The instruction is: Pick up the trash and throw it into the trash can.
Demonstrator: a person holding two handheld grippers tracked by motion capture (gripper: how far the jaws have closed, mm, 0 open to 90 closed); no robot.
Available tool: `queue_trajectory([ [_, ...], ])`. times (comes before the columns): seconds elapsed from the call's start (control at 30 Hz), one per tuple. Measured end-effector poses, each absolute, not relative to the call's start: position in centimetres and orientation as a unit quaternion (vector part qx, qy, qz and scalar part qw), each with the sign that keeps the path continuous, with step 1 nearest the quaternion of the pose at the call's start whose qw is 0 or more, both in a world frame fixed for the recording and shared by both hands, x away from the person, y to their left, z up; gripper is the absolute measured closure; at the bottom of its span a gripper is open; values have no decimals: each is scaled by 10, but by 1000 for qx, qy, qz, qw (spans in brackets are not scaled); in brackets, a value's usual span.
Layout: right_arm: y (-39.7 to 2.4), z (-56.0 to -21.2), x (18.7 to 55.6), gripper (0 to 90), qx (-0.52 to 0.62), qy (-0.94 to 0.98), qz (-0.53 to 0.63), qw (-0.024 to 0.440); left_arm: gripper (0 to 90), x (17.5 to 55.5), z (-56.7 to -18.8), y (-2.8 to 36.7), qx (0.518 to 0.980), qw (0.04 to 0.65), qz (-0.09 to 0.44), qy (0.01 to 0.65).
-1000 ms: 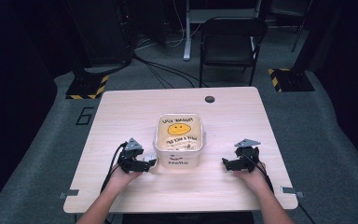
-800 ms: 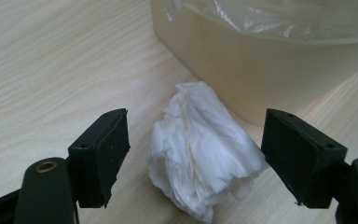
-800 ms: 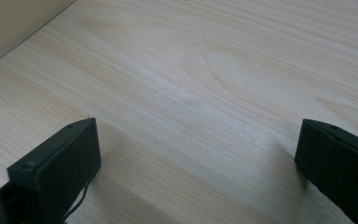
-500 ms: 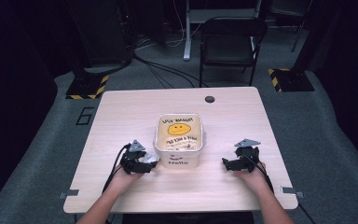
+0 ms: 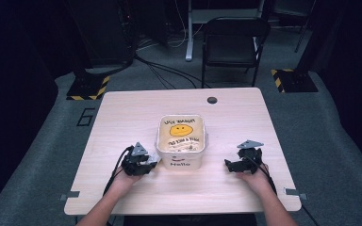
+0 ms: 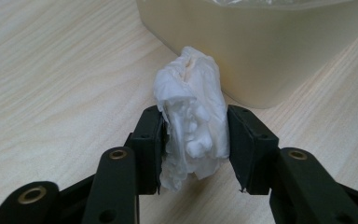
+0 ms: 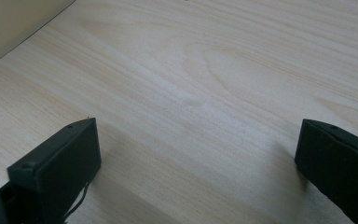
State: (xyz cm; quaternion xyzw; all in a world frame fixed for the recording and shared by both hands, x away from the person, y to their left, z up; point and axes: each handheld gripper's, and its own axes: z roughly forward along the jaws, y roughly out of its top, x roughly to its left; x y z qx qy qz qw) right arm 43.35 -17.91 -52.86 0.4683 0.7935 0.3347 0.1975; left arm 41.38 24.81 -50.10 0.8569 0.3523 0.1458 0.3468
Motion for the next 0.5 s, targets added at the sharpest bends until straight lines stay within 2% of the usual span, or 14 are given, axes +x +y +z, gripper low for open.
queue_trajectory([
  [0.5, -179, -529, 433, 0, 469, 793, 335, 197, 605, 412, -483, 265, 855, 345, 142, 360],
])
